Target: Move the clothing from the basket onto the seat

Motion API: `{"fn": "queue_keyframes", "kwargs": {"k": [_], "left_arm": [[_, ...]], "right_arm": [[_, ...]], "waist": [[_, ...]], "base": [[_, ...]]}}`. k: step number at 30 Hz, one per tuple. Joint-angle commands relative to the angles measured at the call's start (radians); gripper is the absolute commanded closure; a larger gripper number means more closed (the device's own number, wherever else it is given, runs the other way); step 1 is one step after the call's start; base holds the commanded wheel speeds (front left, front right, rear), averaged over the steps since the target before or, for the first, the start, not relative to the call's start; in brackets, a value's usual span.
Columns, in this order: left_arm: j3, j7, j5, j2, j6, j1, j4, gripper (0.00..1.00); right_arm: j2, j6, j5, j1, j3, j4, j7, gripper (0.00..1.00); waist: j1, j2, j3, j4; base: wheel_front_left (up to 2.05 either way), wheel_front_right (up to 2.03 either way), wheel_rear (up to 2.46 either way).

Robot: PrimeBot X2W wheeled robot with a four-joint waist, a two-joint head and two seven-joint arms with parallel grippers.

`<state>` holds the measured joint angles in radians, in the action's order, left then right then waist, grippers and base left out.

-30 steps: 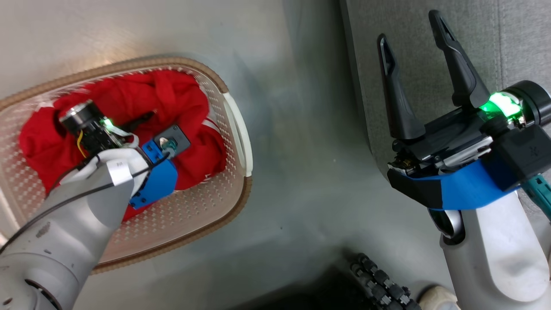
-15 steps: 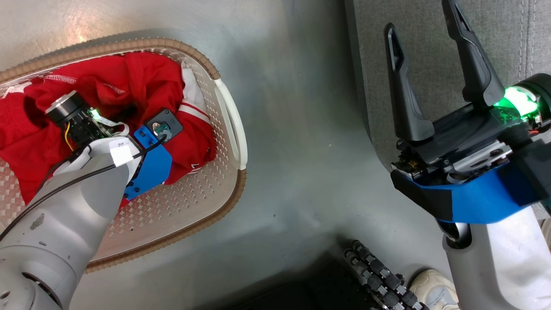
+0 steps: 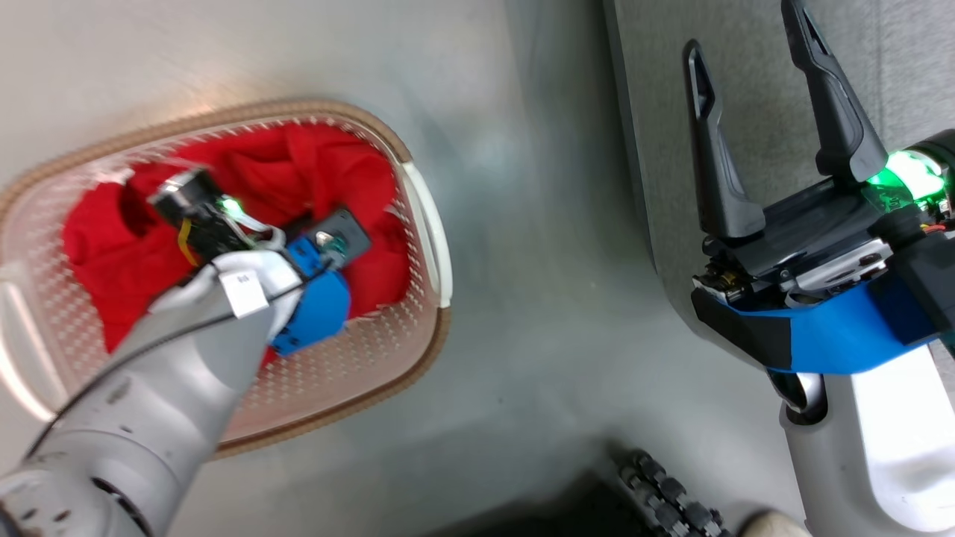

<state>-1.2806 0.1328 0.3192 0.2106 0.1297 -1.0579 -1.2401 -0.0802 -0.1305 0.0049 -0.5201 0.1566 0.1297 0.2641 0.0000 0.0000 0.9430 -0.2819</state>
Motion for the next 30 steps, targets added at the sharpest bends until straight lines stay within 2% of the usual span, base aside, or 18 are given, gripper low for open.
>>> {"fn": "queue_keyframes", "kwargs": {"k": [1, 9, 16, 21, 30], "left_arm": [[-0.002, 0.017, 0.008, -0.010, 0.000, 0.012, 0.003, 1.00], [0.026, 0.111, 0.086, -0.071, 0.000, 0.067, 0.001, 1.00], [0.090, 0.133, 0.147, -0.094, -0.008, 0.134, 0.066, 1.00], [0.172, 0.134, 0.171, -0.064, -0.032, 0.207, 0.200, 1.00], [0.331, 0.134, 0.135, -0.019, -0.057, 0.314, 0.432, 1.00]], "right_arm": [[-0.006, 0.000, -0.004, 0.010, -0.003, -0.007, 0.001, 0.00], [-0.032, 0.000, -0.002, 0.063, -0.016, -0.056, 0.001, 0.00], [-0.051, 0.000, 0.002, 0.127, -0.028, -0.103, 0.001, 0.00], [-0.056, 0.000, 0.005, 0.184, -0.036, -0.136, 0.001, 0.00], [-0.054, 0.000, 0.003, 0.281, -0.053, -0.184, 0.001, 0.00]], "waist": [[0.0000, 0.0000, -0.043, 0.025], [0.0000, 0.0000, -0.199, 0.082], [0.0000, 0.0000, -0.351, 0.130], [0.0000, 0.0000, -0.462, 0.161], [0.0000, 0.0000, -0.629, 0.196]], "base": [[0.00, 0.00, 0.00], [0.00, 0.00, 0.00], [0.00, 0.00, 0.00], [0.00, 0.00, 0.00], [0.00, 0.00, 0.00]]}}
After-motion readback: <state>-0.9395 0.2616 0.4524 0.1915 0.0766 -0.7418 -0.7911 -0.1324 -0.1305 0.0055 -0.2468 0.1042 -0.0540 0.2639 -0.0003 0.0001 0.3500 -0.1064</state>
